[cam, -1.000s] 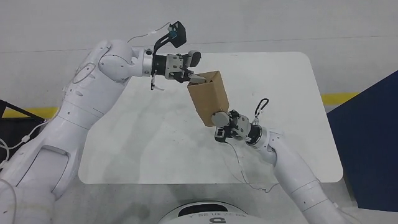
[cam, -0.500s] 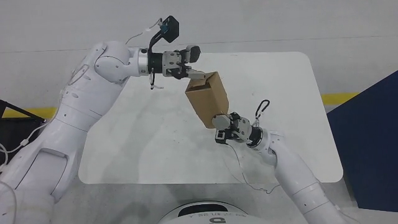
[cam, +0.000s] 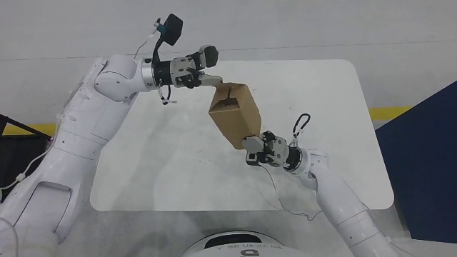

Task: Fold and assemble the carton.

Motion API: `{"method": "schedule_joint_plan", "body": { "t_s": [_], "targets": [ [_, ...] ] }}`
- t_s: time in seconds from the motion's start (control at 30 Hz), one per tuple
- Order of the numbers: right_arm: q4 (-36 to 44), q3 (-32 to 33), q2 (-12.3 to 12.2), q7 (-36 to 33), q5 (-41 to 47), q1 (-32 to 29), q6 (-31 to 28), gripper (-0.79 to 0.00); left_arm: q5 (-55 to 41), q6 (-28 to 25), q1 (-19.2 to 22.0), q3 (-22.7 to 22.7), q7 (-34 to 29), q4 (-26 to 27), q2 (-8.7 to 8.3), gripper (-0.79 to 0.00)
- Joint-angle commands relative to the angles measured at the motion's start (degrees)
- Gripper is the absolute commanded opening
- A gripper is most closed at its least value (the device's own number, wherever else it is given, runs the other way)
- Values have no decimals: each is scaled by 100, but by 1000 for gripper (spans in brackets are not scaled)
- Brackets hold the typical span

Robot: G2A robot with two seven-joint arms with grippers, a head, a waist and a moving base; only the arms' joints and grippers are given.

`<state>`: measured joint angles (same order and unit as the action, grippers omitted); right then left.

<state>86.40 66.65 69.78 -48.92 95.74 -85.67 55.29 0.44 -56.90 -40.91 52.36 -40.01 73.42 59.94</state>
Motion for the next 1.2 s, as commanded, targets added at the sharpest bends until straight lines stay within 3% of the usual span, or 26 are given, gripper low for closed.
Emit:
{"method": "schedule_joint_plan", "body": {
  "t_s": [0.0,0.37,0.7,1.17],
  "targets": [
    [53,-31,8,47,90,4,-16,-785,-3,-7,-42,-14,83,50,10,0],
    [350,-278,-63,-161,-145,102,-153,-785,231,-59,-168,64,-75,309,-50,0],
    [555,-481,-307,-532,-352,60,-523,-785,799,67,-103,198,-383,854,-134,0],
    [459,-707,-588,-836,-226,235,-827,-785,1422,13,-86,170,-277,1277,-161,0]
  ]
}}
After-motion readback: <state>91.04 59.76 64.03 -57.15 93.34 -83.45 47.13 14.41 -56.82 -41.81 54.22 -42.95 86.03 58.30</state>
